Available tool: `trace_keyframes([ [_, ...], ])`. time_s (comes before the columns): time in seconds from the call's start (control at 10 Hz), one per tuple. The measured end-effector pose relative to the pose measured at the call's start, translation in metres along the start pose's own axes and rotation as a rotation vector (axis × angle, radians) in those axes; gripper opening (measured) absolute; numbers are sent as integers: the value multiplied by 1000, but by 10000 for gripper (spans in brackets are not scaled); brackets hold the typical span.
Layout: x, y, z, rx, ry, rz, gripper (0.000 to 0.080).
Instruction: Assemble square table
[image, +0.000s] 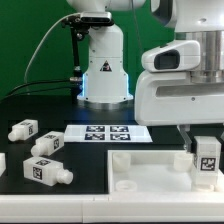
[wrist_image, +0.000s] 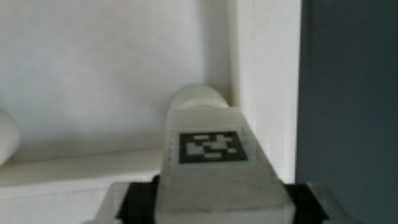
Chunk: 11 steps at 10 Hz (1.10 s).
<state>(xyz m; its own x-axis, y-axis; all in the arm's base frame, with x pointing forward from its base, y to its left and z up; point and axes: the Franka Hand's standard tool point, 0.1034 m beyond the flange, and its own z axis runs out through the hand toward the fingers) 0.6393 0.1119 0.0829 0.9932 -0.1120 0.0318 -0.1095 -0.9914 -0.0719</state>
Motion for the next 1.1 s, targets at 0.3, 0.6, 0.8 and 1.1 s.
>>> trace_keyframes([
  [0.3, 0, -1, 1, -8, 24, 302, 284],
  [0.6, 1, -2, 1, 0, 45, 879, 284],
  [0.8, 0, -2, 2, 29, 50, 1231, 284],
  [1.1, -1, -2, 4, 21, 50, 1138, 356],
])
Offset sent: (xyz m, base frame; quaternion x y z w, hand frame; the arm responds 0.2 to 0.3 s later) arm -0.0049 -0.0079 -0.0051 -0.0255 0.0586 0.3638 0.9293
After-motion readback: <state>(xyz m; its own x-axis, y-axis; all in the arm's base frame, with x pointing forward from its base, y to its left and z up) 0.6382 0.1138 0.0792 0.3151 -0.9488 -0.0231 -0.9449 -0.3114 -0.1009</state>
